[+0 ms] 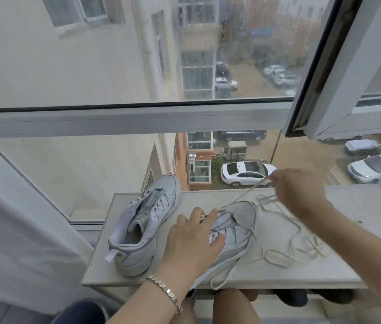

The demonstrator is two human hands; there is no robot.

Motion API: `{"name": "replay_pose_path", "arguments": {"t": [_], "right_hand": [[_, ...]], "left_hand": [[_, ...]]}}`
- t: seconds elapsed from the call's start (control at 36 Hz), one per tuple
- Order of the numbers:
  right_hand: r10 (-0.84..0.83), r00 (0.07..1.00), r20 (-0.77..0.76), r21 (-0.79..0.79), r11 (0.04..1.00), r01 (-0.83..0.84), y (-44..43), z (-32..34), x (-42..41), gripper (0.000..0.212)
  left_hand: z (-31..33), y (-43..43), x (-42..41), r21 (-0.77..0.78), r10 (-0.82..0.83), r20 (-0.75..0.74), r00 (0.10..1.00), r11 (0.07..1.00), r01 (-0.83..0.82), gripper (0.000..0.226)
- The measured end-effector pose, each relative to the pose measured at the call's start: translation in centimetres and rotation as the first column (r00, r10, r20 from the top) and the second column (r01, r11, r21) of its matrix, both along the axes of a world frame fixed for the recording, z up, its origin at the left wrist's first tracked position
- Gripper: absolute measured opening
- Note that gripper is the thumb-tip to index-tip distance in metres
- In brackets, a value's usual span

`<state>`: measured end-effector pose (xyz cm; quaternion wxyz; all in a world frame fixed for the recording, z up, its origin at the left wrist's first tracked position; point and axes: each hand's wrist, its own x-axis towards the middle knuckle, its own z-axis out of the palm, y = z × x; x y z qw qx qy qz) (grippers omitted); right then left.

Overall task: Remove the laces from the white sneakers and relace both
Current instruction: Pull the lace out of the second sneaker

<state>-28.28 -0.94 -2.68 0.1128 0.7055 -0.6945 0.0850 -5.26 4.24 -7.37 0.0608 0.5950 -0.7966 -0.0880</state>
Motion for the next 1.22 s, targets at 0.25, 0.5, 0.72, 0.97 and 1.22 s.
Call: {"name": "replay_pose_path", "arguments": {"t": [0.25, 0.5, 0.72, 0.97, 1.22], "right_hand": [[-0.127, 0.986, 0.109, 0.072, 0.990, 0.120, 0.8, -0.3, 0.5, 0.036], [0.218, 0.941, 0.260, 0.354, 0.885, -0.303, 0.0, -2.8, 6.1, 0.030], [0.165, 0.897, 0.410, 0.244, 0.928, -0.282, -0.8, -4.1, 4.3, 0.019], [-0.116, 0.974, 0.196, 0.231, 0.970, 0.069, -0.7, -2.9, 0.3, 0.037], [0.301, 0.953, 0.023, 0.357, 0.888, -0.289, 1.1, -3.8, 5.0, 0.045]], "left_hand": [[-0.2, 0.0, 0.0, -0.013, 0.008, -0.031, 0.999, 1.000, -0.009, 0.060], [-0.1, 0.1, 0.0, -0.002, 0.014, -0.024, 1.000, 1.000, -0.014, 0.062], [-0.1, 0.0, -0.1, -0.001, 0.002, -0.019, 1.000, 1.000, -0.002, 0.061], [-0.1, 0.0, -0.1, 0.002, 0.006, -0.054, 0.999, 1.000, -0.006, 0.061], [0.1, 0.1, -0.2, 0.000, 0.000, -0.038, 0.999, 1.000, 0.000, 0.062]]}}
